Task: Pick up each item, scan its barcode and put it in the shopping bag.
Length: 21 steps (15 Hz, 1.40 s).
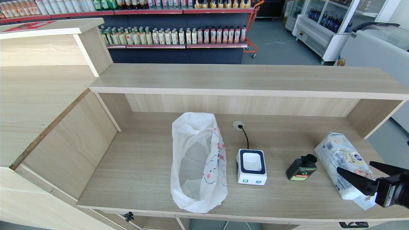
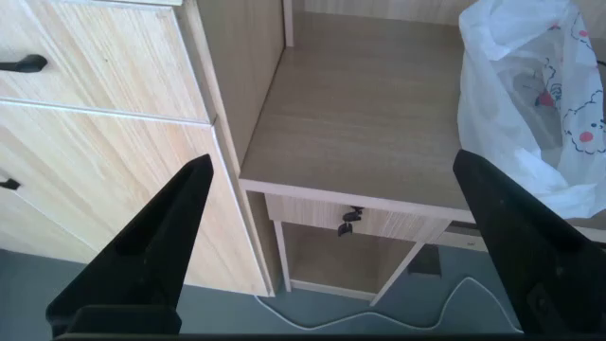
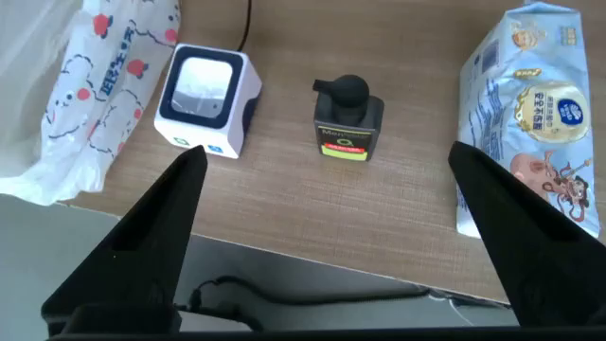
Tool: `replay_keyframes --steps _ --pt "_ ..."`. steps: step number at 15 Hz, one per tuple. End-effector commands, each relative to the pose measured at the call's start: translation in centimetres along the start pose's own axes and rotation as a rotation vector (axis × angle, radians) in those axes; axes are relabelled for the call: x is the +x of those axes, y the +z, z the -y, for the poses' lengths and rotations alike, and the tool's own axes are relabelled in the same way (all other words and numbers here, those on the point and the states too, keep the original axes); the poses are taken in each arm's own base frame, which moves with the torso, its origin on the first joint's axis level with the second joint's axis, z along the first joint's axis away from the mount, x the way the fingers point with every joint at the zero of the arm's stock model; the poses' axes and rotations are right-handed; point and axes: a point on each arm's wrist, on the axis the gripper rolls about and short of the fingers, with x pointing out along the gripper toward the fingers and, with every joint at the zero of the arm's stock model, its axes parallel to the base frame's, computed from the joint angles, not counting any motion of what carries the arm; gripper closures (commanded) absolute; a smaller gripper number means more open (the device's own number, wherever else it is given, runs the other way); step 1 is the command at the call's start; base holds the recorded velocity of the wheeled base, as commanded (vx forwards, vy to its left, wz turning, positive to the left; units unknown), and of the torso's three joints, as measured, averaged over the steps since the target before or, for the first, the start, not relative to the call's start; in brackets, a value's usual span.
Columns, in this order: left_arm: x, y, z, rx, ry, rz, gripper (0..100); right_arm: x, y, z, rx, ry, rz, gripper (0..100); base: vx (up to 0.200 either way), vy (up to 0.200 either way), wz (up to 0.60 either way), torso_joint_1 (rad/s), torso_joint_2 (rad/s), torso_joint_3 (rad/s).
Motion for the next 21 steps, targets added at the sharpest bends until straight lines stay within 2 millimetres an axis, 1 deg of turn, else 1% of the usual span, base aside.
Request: replay_keyframes --steps 1,5,7,8,10,11,12,14,16,21 --pt "0.0 0.0 0.0 0.000 0.001 0.001 0 2.5 -2.7 1.0 0.015 -0.012 -0.186 0 0.000 0.000 0.00 0.000 0.00 0.000" --pt "0.0 0.0 0.0 0.000 0.001 0.001 0 3.7 -3.4 2.1 0.024 0.021 -0.238 0 0.000 0.000 0.00 0.000 0.00 0.000" --pt "0.0 0.0 0.0 0.000 0.001 0.001 0 5.0 -3.3 3.3 0.027 0.080 -0.226 0 0.000 0.000 0.00 0.000 0.00 0.000" --pt "0.0 0.0 0.0 0.000 0.001 0.001 0 6.7 -3.1 4.5 0.013 0.109 -0.195 0 0.000 0.000 0.00 0.000 0.00 0.000" --pt "0.0 0.0 0.0 0.000 0.001 0.001 0 9.4 -3.1 6.5 -0.022 0.091 -0.145 0 0.000 0.000 0.00 0.000 0.00 0.000" --pt "0.0 0.0 0.0 0.000 0.001 -0.001 0 10.2 -3.2 7.1 -0.025 0.086 -0.132 0 0.000 0.000 0.00 0.000 0.00 0.000" --pt "0.0 0.0 0.0 0.000 0.001 0.001 0 10.8 -3.1 7.4 -0.024 0.098 -0.128 0 0.000 0.000 0.00 0.000 0.00 0.000" --pt "0.0 0.0 0.0 0.000 0.000 0.001 0 11.8 -3.4 7.5 -0.026 0.175 -0.121 0 0.000 0.000 0.00 0.000 0.00 0.000" --pt "0.0 0.0 0.0 0.000 0.001 0.001 0 12.5 -3.7 7.6 -0.041 0.194 -0.126 0 0.000 0.000 0.00 0.000 0.00 0.000" --pt "0.0 0.0 0.0 0.000 0.001 0.001 0 12.9 -4.5 7.7 -0.042 0.223 -0.148 0 0.000 0.000 0.00 0.000 0.00 0.000"
